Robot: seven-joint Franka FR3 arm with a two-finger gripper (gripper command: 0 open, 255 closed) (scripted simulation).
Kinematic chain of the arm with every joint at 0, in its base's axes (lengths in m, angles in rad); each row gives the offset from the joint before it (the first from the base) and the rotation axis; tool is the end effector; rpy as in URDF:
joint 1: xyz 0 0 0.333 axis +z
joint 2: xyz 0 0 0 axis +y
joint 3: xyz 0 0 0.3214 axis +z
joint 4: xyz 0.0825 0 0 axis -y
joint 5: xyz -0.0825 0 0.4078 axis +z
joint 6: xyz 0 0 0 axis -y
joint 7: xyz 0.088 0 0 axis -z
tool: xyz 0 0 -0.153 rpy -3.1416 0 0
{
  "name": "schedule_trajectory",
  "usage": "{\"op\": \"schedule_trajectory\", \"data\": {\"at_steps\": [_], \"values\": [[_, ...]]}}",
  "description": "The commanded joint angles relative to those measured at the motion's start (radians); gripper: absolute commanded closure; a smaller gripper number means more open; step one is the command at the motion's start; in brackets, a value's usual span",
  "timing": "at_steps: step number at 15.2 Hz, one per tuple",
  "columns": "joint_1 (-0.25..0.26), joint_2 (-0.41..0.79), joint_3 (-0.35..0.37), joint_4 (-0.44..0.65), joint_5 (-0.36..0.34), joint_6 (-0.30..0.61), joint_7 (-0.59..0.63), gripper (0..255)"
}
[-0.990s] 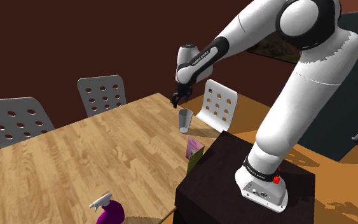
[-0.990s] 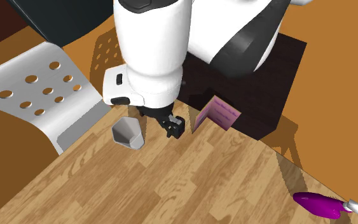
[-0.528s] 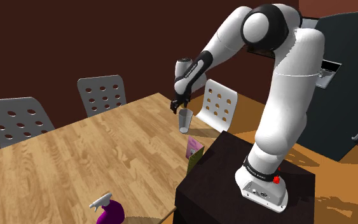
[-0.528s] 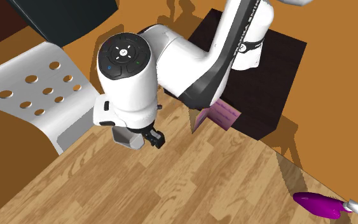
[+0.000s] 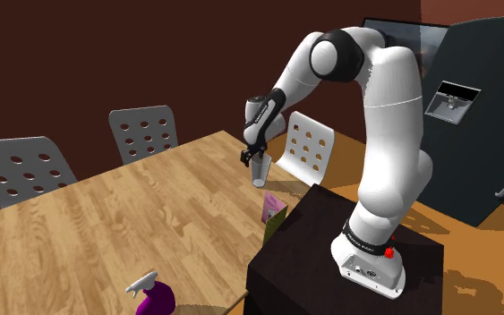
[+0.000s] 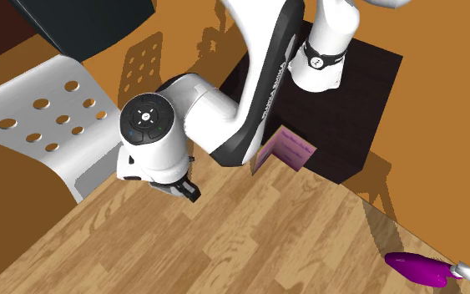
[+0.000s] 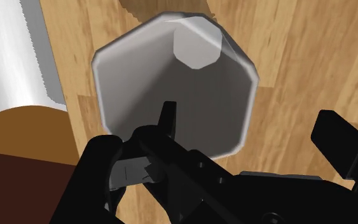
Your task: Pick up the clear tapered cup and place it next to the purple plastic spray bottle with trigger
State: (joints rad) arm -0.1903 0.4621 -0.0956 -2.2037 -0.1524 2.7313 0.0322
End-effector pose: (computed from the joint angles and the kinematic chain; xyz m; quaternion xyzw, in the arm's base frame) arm 0.5518 -0.1629 0.1133 0.9945 -0.0842 0.0253 0.0574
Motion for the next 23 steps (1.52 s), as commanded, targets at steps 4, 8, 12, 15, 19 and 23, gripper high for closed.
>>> {"op": "schedule_trajectory", "data": {"at_steps": [4,8,12,15,19,23], "values": [[-0.003,0.070,-0.001,0.024,-0.001,0.046,0.004,0],[-0.003,0.078,-0.001,0.027,-0.001,0.051,0.004,0],[-0.003,0.078,-0.001,0.027,-0.001,0.051,0.004,0],[-0.003,0.078,-0.001,0.027,-0.001,0.051,0.004,255],[-0.003,0.078,-0.001,0.027,-0.001,0.051,0.004,255],[-0.004,0.065,-0.001,0.024,-0.001,0.042,0.002,255]]}}
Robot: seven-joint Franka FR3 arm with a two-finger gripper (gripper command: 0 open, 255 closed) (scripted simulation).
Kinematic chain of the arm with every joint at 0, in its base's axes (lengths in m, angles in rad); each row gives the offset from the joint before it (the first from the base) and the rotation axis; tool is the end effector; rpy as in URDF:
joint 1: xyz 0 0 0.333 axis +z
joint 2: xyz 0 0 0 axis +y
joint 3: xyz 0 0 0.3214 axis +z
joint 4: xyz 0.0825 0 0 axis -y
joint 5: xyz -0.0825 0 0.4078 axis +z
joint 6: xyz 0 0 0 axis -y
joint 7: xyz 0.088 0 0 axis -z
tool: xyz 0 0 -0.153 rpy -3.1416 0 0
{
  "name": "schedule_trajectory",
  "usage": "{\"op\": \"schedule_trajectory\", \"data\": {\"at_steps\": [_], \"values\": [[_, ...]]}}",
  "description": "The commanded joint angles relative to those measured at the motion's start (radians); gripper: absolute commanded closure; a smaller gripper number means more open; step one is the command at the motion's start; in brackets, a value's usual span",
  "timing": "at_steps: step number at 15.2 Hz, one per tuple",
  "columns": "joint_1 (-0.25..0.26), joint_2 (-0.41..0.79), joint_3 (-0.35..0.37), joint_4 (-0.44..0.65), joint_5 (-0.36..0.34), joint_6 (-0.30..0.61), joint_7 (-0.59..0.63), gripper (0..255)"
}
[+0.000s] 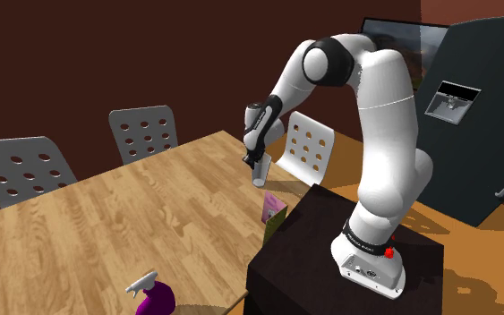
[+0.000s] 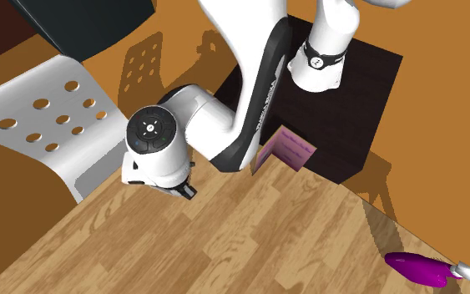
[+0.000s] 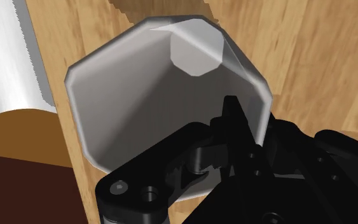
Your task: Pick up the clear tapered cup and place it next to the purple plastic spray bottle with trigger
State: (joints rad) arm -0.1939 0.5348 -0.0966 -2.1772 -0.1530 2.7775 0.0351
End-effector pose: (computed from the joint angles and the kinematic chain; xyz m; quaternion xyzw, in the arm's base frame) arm 0.5535 -0.1657 0.0853 0.9945 -0.0844 0.0252 0.0576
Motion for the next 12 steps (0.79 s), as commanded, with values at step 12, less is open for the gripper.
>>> {"op": "schedule_trajectory", "data": {"at_steps": [12], "values": [[-0.002,-0.157,0.004,-0.028,0.006,-0.128,-0.019,255]]}}
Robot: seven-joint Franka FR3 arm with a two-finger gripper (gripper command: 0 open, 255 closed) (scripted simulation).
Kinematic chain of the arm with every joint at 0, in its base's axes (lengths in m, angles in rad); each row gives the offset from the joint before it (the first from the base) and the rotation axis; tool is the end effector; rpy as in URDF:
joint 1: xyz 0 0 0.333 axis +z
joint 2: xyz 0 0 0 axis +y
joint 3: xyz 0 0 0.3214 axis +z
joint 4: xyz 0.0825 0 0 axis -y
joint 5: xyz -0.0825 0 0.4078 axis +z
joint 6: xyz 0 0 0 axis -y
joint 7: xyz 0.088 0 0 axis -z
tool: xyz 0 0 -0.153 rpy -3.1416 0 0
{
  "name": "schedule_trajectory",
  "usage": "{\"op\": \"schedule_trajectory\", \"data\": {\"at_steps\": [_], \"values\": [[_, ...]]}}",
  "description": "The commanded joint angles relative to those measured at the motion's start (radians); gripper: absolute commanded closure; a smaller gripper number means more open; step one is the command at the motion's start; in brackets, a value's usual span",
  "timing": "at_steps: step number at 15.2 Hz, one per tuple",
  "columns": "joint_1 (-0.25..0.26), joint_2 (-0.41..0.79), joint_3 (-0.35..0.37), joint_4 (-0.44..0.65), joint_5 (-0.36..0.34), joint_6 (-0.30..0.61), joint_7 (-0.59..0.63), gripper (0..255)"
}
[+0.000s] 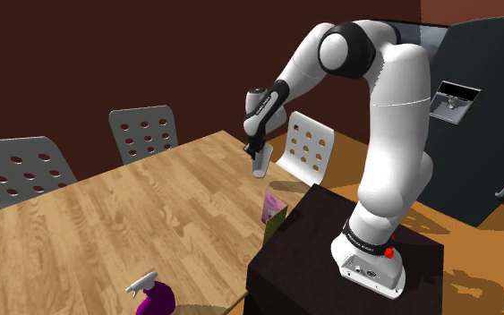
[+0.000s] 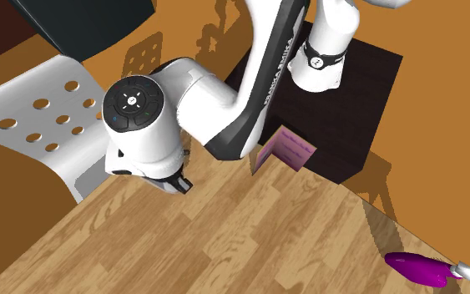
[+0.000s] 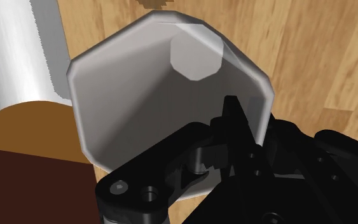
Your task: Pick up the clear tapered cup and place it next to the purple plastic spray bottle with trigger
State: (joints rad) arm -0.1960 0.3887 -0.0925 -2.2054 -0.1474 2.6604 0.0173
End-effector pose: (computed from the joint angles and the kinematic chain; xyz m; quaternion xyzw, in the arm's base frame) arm 0.5547 -0.1661 0.1480 0.9944 -0.0844 0.0253 0.0576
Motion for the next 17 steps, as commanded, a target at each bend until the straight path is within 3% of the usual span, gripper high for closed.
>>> {"op": "schedule_trajectory", "data": {"at_steps": [1,17], "values": [[0.000,-0.023,0.001,-0.001,0.001,-0.022,-0.002,255],[0.002,-0.191,0.005,0.018,0.012,-0.209,-0.026,255]]}}
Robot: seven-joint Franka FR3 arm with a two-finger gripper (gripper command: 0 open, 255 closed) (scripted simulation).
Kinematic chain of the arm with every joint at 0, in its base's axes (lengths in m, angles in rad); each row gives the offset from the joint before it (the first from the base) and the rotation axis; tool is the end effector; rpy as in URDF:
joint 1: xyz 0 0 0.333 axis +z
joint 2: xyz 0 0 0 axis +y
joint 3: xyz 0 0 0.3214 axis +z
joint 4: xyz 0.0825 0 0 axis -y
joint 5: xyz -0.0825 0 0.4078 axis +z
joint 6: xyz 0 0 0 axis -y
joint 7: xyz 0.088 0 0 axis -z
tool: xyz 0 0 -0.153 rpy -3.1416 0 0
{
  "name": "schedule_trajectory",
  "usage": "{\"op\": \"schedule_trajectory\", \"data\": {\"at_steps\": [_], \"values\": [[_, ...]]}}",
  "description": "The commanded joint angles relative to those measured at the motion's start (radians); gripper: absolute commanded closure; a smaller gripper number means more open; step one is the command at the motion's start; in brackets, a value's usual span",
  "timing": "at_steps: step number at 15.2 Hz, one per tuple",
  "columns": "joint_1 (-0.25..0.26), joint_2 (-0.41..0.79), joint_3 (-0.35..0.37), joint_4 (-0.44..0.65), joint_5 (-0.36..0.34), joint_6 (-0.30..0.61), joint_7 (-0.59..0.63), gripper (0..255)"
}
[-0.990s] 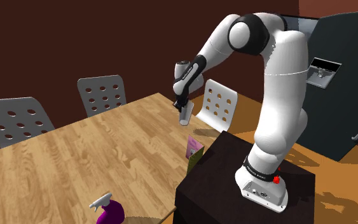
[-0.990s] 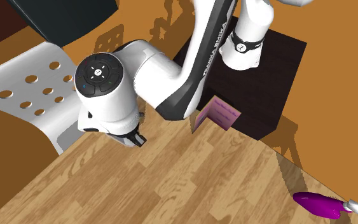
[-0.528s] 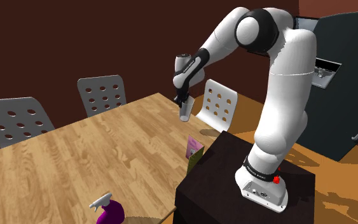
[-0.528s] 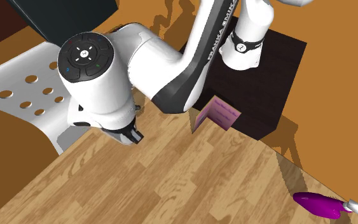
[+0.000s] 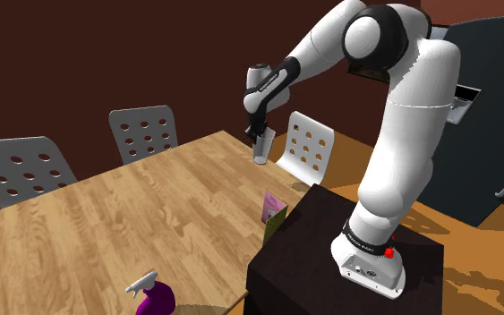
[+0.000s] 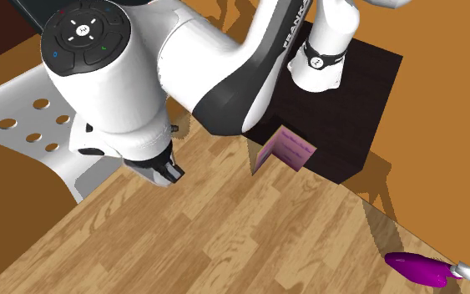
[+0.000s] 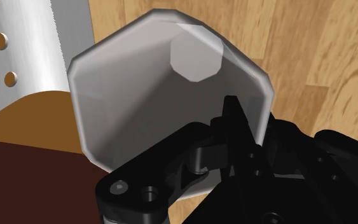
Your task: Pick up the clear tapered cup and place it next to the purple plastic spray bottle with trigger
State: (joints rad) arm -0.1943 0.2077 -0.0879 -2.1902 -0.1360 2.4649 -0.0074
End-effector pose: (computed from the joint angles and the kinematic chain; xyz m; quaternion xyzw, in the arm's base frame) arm 0.5579 -0.1662 0.2401 0.9945 -0.0843 0.0253 0.0576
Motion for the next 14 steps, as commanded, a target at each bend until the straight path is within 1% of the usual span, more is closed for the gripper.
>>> {"op": "schedule_trajectory", "data": {"at_steps": [1,14], "values": [[0.000,-0.020,0.000,0.006,0.001,-0.026,-0.003,255],[0.003,-0.123,0.003,0.065,0.009,-0.188,-0.021,255]]}}
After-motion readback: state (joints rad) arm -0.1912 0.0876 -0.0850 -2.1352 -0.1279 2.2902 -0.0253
